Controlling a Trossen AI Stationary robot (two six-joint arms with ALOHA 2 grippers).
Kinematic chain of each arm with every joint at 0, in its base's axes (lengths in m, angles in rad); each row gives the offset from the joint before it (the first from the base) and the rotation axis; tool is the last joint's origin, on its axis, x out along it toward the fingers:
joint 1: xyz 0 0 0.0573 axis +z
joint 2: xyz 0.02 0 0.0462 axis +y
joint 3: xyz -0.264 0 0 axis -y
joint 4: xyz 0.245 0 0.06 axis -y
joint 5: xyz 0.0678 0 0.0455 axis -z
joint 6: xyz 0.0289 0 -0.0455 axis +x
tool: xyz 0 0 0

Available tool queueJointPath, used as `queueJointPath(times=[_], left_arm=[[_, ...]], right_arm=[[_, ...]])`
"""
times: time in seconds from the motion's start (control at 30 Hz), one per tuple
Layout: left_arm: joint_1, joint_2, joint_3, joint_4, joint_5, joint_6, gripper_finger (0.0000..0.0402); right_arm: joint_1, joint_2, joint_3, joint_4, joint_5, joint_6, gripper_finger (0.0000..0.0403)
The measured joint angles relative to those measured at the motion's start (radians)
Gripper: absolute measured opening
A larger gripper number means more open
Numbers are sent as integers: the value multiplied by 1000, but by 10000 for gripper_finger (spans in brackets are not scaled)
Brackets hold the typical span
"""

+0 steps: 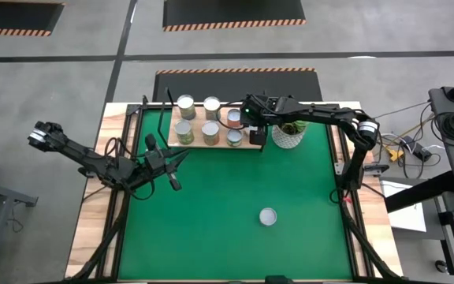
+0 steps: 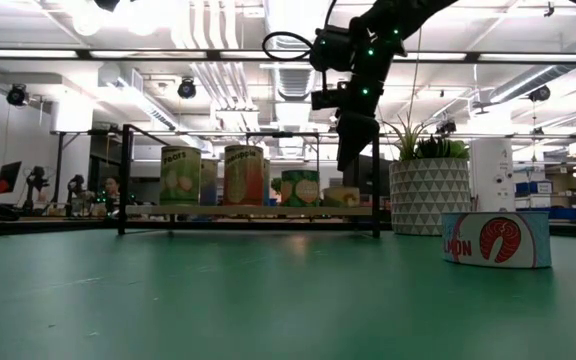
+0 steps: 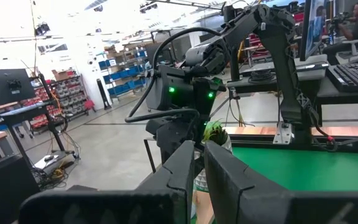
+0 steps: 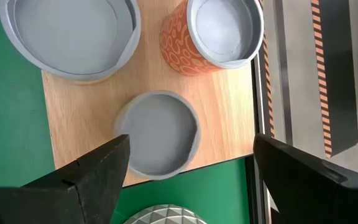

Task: Pick and place cans onto a shelf
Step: Put the canned salmon on the shelf

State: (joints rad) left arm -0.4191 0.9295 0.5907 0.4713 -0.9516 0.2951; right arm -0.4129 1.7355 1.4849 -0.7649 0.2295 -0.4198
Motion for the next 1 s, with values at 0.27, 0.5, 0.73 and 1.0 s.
queueJointPath(times=[0.27, 0.5, 0.73, 1.0], left_arm=[[0, 0, 0, 0, 0, 0, 20], [0, 0, 0, -1, 0, 0, 20], [0, 2, 0, -9, 0, 0, 20], [0, 40, 0, -9, 0, 0, 20]], right_arm=[[7, -26, -5, 7, -1, 9, 307], [64, -103, 14, 11, -9, 72, 284], [203, -169, 14, -11, -46, 175, 250], [459, -252, -34, 7, 39, 254, 204]])
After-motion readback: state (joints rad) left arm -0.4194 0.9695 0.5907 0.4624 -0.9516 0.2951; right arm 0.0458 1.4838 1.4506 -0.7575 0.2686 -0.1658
